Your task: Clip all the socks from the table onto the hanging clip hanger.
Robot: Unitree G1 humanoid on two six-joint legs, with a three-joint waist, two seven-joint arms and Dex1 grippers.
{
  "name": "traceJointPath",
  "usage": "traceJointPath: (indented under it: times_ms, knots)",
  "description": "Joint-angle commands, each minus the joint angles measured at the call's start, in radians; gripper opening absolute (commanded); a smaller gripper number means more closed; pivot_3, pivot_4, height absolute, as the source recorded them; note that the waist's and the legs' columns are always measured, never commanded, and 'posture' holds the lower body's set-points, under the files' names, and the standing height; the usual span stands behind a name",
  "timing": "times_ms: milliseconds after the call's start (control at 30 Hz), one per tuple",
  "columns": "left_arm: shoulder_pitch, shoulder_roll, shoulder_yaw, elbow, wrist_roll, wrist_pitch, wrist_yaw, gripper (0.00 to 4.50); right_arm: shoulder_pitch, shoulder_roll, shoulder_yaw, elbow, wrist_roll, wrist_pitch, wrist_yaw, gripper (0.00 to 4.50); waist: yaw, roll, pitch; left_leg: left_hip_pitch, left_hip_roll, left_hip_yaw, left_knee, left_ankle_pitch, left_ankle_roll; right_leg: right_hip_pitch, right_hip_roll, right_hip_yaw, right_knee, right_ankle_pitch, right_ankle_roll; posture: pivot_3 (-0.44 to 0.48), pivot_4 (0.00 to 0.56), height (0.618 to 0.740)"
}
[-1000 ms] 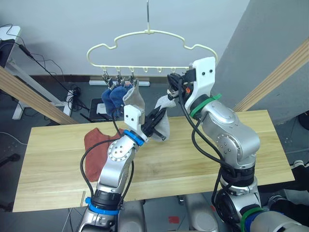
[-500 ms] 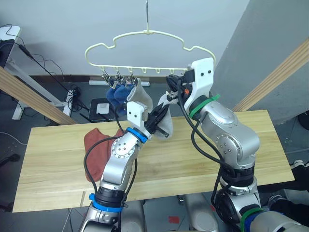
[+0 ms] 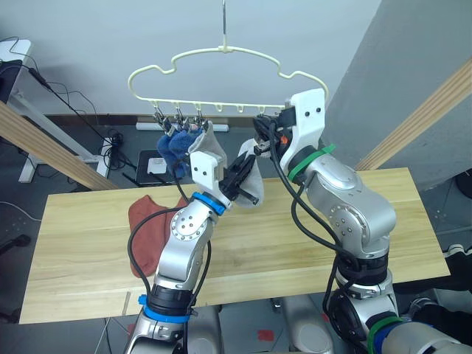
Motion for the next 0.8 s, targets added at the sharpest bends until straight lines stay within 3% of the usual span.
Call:
traceJointPath:
  times_ms: [33, 100, 433, 600, 800]
  knots:
    - [-0.008, -0.013, -0.012, -0.052, -0.011, -0.006, 0.003, 0.0, 0.006, 0.017, -0.001, -0.039, 0.017, 0.012, -0.013, 0.31, 0.0, 0.0, 0.0, 0.0, 0.0, 0.0, 0.0, 0.0, 0.0, 0.0, 0.0, 0.0, 0.0, 0.0, 0.0, -0.143, 0.36, 0.74]
    - [-0.01, -0.016, -0.011, -0.048, -0.009, -0.007, 0.005, 0.0, 0.008, 0.023, -0.005, -0.041, 0.022, 0.01, -0.015, 0.83, 0.0, 0.0, 0.0, 0.0, 0.0, 0.0, 0.0, 0.0, 0.0, 0.0, 0.0, 0.0, 0.0, 0.0, 0.0, -0.144, 0.357, 0.74]
    - [-0.016, -0.026, -0.011, -0.042, -0.005, -0.004, 0.014, 0.0, 0.003, 0.02, -0.008, -0.047, 0.025, 0.023, -0.013, 4.46, 0.0, 0.0, 0.0, 0.0, 0.0, 0.0, 0.0, 0.0, 0.0, 0.0, 0.0, 0.0, 0.0, 0.0, 0.0, -0.141, 0.354, 0.74]
    - [-0.013, -0.022, -0.013, -0.045, -0.003, -0.002, 0.01, 0.0, 0.002, 0.013, -0.013, -0.058, 0.033, 0.025, -0.01, 4.46, 0.0, 0.0, 0.0, 0.0, 0.0, 0.0, 0.0, 0.0, 0.0, 0.0, 0.0, 0.0, 0.0, 0.0, 0.0, -0.139, 0.355, 0.74]
    - [-0.003, 0.001, -0.016, -0.044, -0.003, 0.003, -0.008, 0.0, 0.101, -0.133, -0.074, -0.292, 0.217, 0.141, 0.142, 4.46, 0.004, 0.0, 0.0, -0.001, 0.0, -0.001, -0.001, 0.0, 0.0, 0.0, 0.0, -0.001, -0.001, 0.0, 0.0, -0.135, 0.357, 0.74]
